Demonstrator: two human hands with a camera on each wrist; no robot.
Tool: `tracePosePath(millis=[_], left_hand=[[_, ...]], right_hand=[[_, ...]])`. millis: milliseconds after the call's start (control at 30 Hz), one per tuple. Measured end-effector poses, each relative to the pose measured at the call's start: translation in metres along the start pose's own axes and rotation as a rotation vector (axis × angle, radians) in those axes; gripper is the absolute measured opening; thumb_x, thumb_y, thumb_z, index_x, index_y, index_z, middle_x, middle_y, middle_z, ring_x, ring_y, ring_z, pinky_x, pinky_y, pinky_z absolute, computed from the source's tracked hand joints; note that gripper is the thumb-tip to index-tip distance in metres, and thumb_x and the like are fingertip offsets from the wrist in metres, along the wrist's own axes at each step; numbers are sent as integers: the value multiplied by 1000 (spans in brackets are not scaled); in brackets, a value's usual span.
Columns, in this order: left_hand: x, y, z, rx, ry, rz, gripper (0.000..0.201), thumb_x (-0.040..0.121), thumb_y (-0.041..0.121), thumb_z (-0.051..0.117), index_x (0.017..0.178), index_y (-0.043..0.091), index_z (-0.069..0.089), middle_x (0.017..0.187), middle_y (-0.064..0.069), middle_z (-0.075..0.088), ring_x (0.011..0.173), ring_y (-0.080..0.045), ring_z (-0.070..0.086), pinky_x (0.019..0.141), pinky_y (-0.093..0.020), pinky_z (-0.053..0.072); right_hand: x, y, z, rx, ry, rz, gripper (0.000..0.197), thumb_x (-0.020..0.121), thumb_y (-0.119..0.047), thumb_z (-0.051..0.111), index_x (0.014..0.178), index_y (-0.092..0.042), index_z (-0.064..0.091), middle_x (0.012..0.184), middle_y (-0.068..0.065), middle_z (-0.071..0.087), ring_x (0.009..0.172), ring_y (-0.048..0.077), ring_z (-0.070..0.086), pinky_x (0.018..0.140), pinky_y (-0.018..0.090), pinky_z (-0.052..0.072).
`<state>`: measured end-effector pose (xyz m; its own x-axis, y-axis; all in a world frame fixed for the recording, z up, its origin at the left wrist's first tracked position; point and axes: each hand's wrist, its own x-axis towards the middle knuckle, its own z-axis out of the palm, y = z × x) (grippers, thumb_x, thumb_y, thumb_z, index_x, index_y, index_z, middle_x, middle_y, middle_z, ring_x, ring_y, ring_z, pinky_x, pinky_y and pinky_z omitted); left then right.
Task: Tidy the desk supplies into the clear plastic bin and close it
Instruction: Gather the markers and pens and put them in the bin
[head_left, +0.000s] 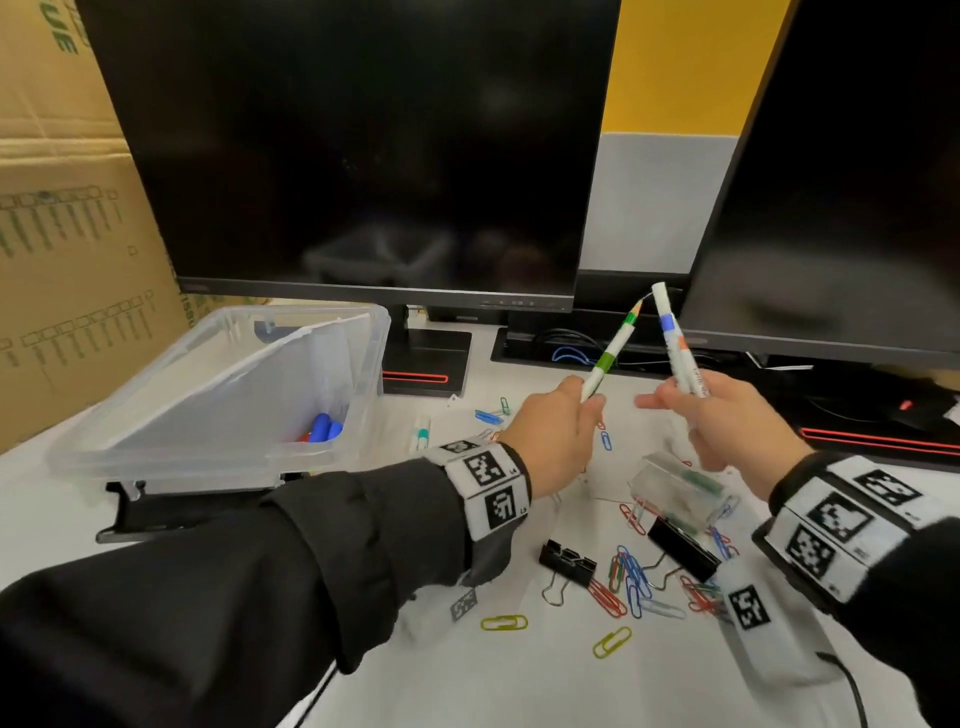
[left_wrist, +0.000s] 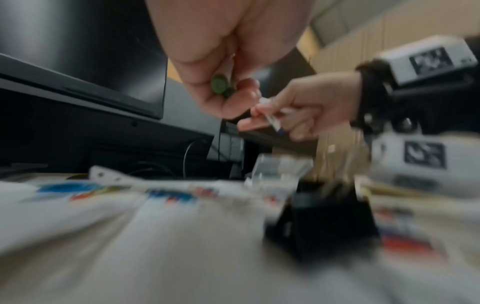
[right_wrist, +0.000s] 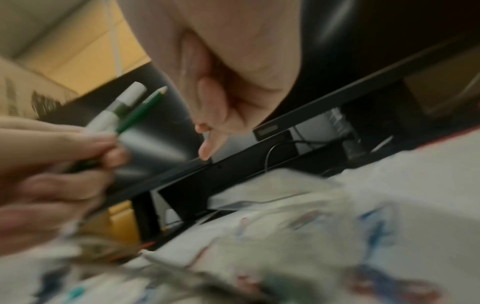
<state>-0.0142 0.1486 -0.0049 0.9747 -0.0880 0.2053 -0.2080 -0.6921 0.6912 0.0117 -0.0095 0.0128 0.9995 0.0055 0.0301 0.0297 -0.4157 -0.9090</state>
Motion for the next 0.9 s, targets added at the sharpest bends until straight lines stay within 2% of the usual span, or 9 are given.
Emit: tracePosePath(millis=[133, 233, 300, 400, 567, 667, 767, 833, 900], left_hand=[[9, 16, -4, -170, -24, -96, 38, 100, 33, 31, 113, 2, 50, 68, -1, 46, 52, -14, 40, 45, -26, 32], [2, 25, 1, -92, -4, -117, 37, 101, 30, 27, 118, 2, 45, 94, -12, 57, 71, -20, 50, 50, -25, 37], [-3, 27, 0, -51, -21, -111, 38, 102, 25, 25, 123, 0, 43, 112, -19, 58, 89, -27, 55, 67, -31, 45], [-7, 29, 0, 2, -105, -82, 39, 101, 16, 23, 127, -6, 44, 122, -24, 53, 115, -38, 49, 97, -42, 40], [-13, 24, 6, 55, -56, -94, 40, 98, 19, 36, 136, 6, 37, 110, -11, 39, 97, -27, 50, 81, -29, 40], [-14, 23, 1, 171, -105, -38, 39, 98, 20, 34, 132, 4, 40, 120, -16, 45, 103, -30, 51, 91, -37, 44], [-13, 11, -17, 487, -20, -28, 35, 97, 24, 29, 120, 8, 49, 122, -11, 49, 111, -28, 41, 98, -47, 36], [-11, -6, -29, 663, 56, -197, 37, 95, 28, 33, 125, 10, 45, 129, -10, 42, 122, -28, 36, 102, -47, 32], [-11, -25, -36, 803, -31, -400, 44, 93, 29, 41, 133, 10, 39, 137, -11, 36, 128, -28, 33, 104, -45, 32]], right_hand=[[-10, -14, 26, 156, -207, 9, 18, 99, -29, 40, 106, -16, 51, 89, 1, 67, 28, 4, 34, 31, 16, 31], [-13, -18, 46, 263, -169, 28, 25, 99, -30, 37, 116, -17, 51, 77, 2, 59, 51, 11, 53, 45, 22, 46], [-17, -16, 52, 380, -174, 48, 26, 100, -29, 35, 117, -18, 51, 86, 3, 62, 71, 14, 59, 56, 25, 48], [-23, -12, 55, 539, -197, 141, 25, 100, -30, 34, 116, -21, 51, 97, 3, 62, 86, 14, 58, 66, 28, 47], [-21, -17, 53, 768, -257, 243, 23, 97, -27, 43, 101, -12, 60, 104, 11, 65, 97, 23, 62, 79, 37, 51], [-18, -20, 56, 706, -224, 207, 11, 97, -22, 46, 94, -16, 54, 105, 11, 61, 102, 23, 60, 92, 42, 48], [-20, -25, 55, 633, -179, 167, 12, 99, -25, 40, 99, -19, 50, 102, 8, 62, 96, 22, 60, 88, 45, 49], [-22, -26, 52, 605, -189, 166, 14, 99, -25, 38, 98, -17, 49, 96, 8, 66, 85, 23, 63, 82, 46, 52], [-26, -26, 50, 549, -225, 184, 17, 99, -24, 40, 90, -14, 49, 82, 8, 64, 67, 21, 60, 66, 41, 56]])
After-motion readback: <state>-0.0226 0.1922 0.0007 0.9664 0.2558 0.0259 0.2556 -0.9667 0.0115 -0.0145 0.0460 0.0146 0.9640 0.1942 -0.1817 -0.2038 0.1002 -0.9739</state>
